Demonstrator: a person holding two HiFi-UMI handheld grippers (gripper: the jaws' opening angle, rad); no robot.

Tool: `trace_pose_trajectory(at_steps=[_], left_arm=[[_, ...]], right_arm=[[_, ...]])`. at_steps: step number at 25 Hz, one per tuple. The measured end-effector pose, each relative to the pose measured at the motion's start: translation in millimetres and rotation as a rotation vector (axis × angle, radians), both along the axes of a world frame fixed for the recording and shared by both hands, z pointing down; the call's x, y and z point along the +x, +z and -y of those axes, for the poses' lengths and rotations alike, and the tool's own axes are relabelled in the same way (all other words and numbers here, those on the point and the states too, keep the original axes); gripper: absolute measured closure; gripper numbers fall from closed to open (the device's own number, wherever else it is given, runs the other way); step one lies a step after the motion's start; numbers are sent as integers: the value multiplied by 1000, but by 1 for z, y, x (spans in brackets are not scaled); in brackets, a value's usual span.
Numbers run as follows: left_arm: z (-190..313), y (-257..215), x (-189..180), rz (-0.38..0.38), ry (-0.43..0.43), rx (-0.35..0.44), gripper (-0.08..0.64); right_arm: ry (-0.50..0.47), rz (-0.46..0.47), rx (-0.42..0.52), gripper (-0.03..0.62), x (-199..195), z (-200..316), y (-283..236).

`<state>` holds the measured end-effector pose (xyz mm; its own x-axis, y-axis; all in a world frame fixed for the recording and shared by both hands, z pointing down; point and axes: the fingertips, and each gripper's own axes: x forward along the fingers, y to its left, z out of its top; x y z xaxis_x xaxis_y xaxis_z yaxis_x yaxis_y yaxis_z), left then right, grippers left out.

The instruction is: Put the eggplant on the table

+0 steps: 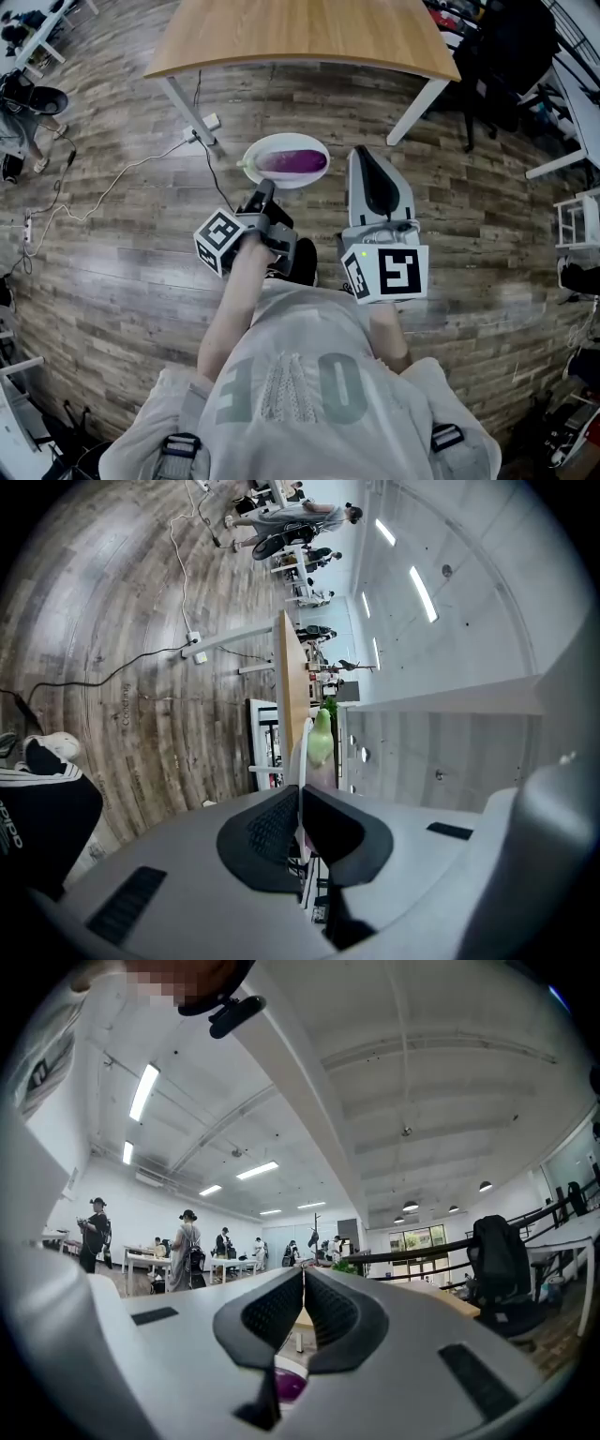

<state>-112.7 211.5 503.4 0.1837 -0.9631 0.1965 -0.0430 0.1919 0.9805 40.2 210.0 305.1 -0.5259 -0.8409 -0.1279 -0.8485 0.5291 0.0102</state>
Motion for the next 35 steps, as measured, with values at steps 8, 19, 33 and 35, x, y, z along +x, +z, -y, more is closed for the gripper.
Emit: trace_pose_trajectory(at_steps=[8,19,33,35], left_arm=[[29,2,16,2,13,0,541],[75,-14,5,33,-18,36,541],[167,-21,-7,21,-5,38,541],[190,-24,-11,13,-8,42,541]], right_arm=[[34,46,-46,574,36,21,12],[54,87,-37,574,57,53,11],[60,126,-42,574,50,145,5],[70,112,-40,574,49,171,5]])
